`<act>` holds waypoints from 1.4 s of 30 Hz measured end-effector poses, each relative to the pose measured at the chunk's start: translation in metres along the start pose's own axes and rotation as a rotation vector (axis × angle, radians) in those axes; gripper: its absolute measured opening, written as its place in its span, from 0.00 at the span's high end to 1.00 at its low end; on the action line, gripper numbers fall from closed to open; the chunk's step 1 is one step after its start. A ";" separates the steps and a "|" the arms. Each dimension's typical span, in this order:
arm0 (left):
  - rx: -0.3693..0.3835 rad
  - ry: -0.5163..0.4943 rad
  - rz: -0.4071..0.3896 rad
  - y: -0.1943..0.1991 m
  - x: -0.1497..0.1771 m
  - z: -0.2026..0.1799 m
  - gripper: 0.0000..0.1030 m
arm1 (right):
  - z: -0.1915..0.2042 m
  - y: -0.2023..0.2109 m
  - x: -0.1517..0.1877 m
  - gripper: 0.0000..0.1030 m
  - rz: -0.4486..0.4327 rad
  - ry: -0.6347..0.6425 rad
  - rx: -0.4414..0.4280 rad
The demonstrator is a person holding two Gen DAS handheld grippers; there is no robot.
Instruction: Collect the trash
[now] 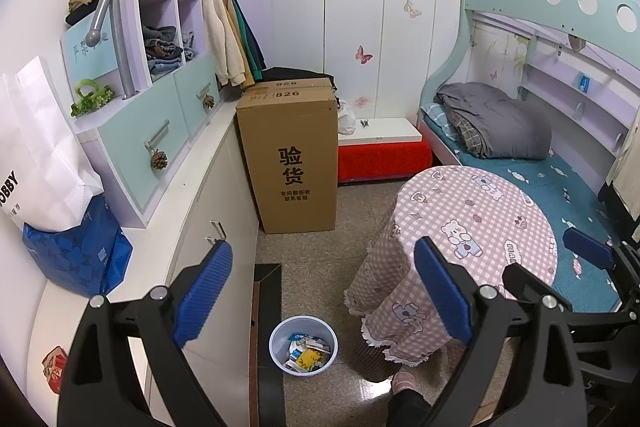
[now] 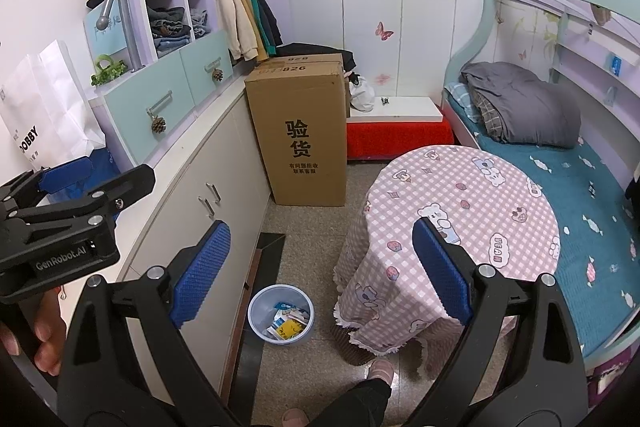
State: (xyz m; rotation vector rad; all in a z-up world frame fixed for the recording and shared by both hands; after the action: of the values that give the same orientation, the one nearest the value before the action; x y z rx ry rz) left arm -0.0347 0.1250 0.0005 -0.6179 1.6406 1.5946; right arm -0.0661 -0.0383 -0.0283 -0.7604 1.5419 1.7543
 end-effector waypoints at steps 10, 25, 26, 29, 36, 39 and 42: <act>0.003 0.006 0.003 -0.003 0.000 0.002 0.12 | 0.001 -0.001 -0.001 0.12 0.003 0.011 -0.002; 0.016 0.001 0.006 -0.010 -0.002 0.002 0.12 | -0.003 -0.004 -0.001 0.12 0.010 0.010 0.009; 0.016 0.002 0.007 -0.011 -0.002 0.001 0.12 | -0.004 -0.005 -0.001 0.12 0.010 0.010 0.009; 0.018 0.000 0.006 -0.013 -0.003 0.002 0.12 | -0.004 -0.006 -0.004 0.12 0.013 0.011 0.010; 0.024 0.001 0.011 -0.015 -0.004 0.002 0.12 | -0.007 -0.010 -0.005 0.12 0.020 0.010 0.013; 0.026 0.001 0.014 -0.018 -0.004 0.002 0.12 | -0.008 -0.011 -0.005 0.12 0.023 0.008 0.015; 0.030 -0.001 0.019 -0.022 -0.005 0.002 0.12 | -0.010 -0.014 -0.006 0.12 0.029 0.007 0.016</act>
State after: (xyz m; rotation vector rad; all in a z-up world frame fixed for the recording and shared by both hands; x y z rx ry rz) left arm -0.0143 0.1239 -0.0093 -0.5869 1.6713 1.5809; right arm -0.0514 -0.0476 -0.0334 -0.7401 1.5773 1.7598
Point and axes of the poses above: each gripper's, at about its wrist camera, not at the fingertips, and y roughly against the way its jaws point, z to its left, x to its underside, the point moved 4 cm from there along -y, roughly the way its jaws point, and after that the axes turned 3 degrees about -y, right-handed, at the moved point
